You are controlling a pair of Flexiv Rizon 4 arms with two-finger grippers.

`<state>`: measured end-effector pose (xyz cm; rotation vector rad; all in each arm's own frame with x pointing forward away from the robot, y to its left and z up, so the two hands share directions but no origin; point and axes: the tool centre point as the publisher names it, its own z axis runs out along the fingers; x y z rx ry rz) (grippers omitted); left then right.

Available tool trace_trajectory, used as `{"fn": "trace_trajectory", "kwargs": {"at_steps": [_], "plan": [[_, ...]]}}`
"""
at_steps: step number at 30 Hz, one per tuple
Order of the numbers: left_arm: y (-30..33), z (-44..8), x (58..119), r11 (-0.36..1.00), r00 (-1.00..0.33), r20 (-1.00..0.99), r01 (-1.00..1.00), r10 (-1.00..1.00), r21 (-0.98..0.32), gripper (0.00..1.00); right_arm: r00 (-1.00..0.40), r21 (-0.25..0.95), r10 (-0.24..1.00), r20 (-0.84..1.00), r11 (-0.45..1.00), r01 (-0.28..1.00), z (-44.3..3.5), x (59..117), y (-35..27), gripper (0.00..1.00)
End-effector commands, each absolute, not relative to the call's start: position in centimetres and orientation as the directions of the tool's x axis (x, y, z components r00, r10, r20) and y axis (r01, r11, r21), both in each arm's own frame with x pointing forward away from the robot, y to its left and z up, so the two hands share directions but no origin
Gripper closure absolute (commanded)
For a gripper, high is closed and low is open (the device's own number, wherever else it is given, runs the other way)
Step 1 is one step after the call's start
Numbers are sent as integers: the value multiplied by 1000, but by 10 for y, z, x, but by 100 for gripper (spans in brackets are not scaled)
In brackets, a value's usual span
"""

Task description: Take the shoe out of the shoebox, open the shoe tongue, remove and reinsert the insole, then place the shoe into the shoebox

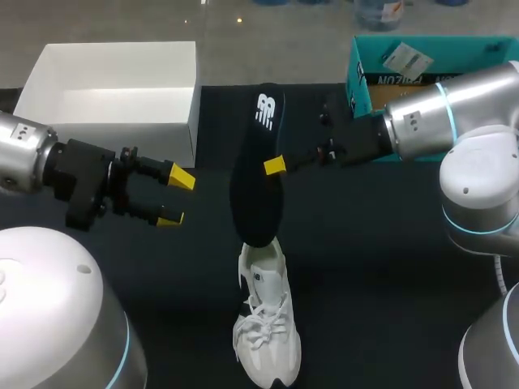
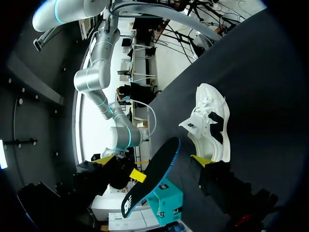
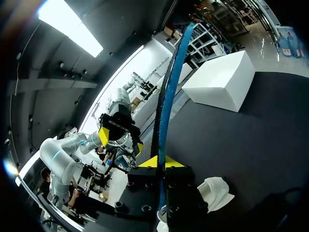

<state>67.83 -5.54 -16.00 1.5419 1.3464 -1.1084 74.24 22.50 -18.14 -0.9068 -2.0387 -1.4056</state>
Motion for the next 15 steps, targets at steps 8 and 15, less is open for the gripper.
{"fn": "trace_trajectory", "kwargs": {"at_steps": [8, 15], "plan": [[-42, -162, 678, -73, -25, -948, 996, 319, -50, 0, -653, 607, 242, 717, 244, 756, -182, 742, 226, 100], [-18, -173, 673, 55, -229, -903, 973, 363, -225, 0, -653, 607, 242, 717, 244, 756, -182, 742, 226, 100]]}}
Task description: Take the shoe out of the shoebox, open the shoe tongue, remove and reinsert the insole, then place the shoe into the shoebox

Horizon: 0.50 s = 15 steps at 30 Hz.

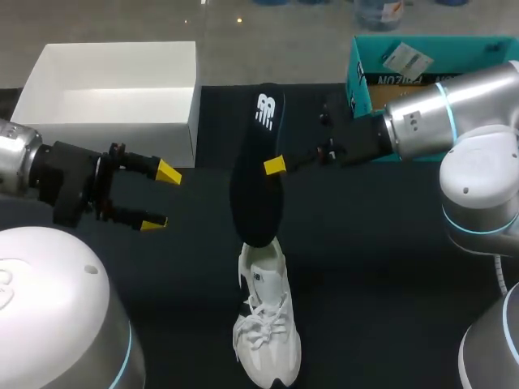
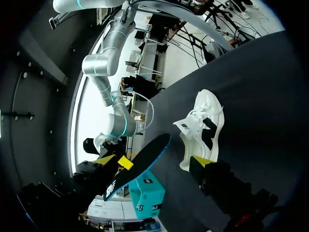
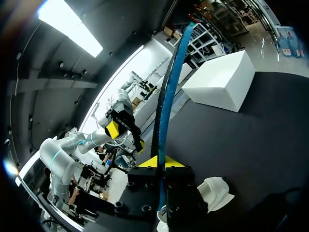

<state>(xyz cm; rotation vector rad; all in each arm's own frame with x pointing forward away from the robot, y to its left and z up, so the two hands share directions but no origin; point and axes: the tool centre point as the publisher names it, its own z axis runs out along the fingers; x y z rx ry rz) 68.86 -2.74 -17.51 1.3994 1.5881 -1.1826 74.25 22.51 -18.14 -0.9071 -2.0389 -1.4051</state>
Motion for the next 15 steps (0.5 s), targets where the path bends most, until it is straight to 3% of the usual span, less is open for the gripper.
{"fn": "trace_trajectory", "kwargs": {"at_steps": [1, 6, 15], "plan": [[-16, -175, 670, 98, -276, -887, 961, 370, -259, 0, -653, 607, 242, 717, 244, 756, -182, 742, 226, 100], [-9, -178, 661, 193, -427, -814, 904, 394, -381, 0, -653, 607, 242, 717, 244, 756, -182, 742, 226, 100], [11, -201, 648, 333, -561, -705, 827, 434, -453, 0, -653, 607, 242, 717, 244, 756, -182, 742, 226, 100]]}}
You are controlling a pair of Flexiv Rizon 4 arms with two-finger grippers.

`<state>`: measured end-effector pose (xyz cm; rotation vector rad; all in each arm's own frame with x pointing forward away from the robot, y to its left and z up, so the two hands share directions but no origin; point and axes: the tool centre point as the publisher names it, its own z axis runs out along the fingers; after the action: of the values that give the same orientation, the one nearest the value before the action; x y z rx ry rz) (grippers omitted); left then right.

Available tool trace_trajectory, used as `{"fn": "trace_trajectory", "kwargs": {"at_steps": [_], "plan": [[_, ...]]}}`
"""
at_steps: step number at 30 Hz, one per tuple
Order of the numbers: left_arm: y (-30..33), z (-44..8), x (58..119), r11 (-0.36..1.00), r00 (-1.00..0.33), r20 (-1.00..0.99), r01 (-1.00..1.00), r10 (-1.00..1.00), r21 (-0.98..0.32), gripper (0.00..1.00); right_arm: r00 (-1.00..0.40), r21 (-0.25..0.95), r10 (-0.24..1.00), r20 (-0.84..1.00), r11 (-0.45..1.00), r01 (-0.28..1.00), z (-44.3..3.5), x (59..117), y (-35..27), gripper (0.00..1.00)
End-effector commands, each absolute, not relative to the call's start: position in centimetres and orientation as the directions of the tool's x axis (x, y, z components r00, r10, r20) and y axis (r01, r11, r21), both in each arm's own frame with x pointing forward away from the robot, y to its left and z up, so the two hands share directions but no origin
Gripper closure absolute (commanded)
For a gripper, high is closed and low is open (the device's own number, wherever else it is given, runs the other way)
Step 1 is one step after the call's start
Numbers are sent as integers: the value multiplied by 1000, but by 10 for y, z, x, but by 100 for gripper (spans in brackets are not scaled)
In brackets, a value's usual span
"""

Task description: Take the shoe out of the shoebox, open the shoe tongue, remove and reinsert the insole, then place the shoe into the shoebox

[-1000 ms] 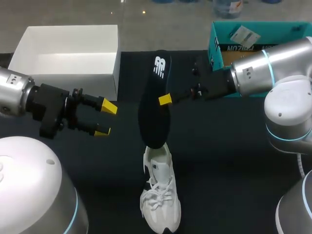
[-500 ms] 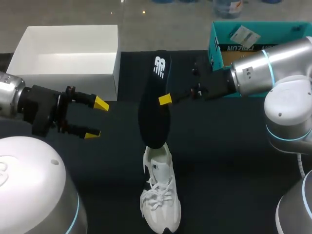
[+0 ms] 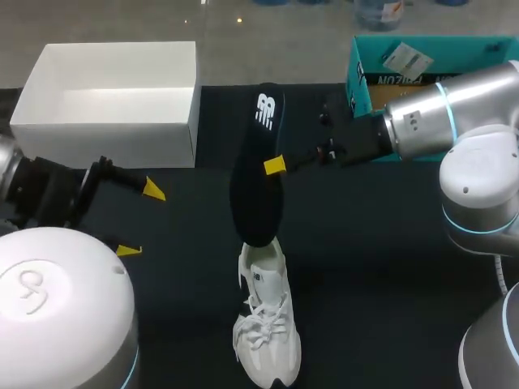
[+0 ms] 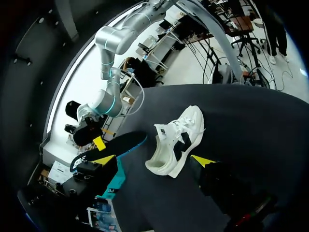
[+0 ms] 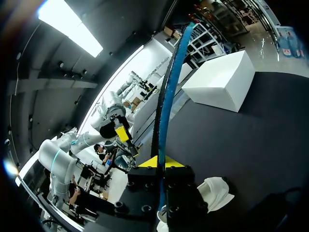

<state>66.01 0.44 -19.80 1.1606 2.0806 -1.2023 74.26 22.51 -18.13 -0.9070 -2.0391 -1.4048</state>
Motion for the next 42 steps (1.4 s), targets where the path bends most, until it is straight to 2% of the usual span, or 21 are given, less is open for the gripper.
{"fn": "trace_trajectory", "kwargs": {"at_steps": [1, 5, 7, 20, 30, 42], "plan": [[14, -205, 646, 337, -583, -689, 812, 431, -476, 0, -653, 607, 242, 717, 244, 756, -182, 742, 226, 100], [26, -215, 644, 357, -625, -650, 781, 432, -513, 0, -653, 607, 242, 717, 244, 756, -182, 742, 226, 100], [29, -217, 643, 356, -582, -661, 813, 474, -460, 0, -653, 607, 242, 717, 244, 756, -182, 742, 226, 100], [24, -216, 644, 352, -576, -658, 818, 486, -455, 0, -653, 607, 242, 717, 244, 756, -182, 742, 226, 100], [23, -243, 663, 548, -777, -436, 629, 454, -551, 0, -653, 607, 242, 717, 244, 756, -182, 742, 226, 100], [48, -272, 667, 626, -860, -328, 510, 391, -590, 0, -653, 607, 242, 717, 244, 756, -182, 742, 226, 100]]}}
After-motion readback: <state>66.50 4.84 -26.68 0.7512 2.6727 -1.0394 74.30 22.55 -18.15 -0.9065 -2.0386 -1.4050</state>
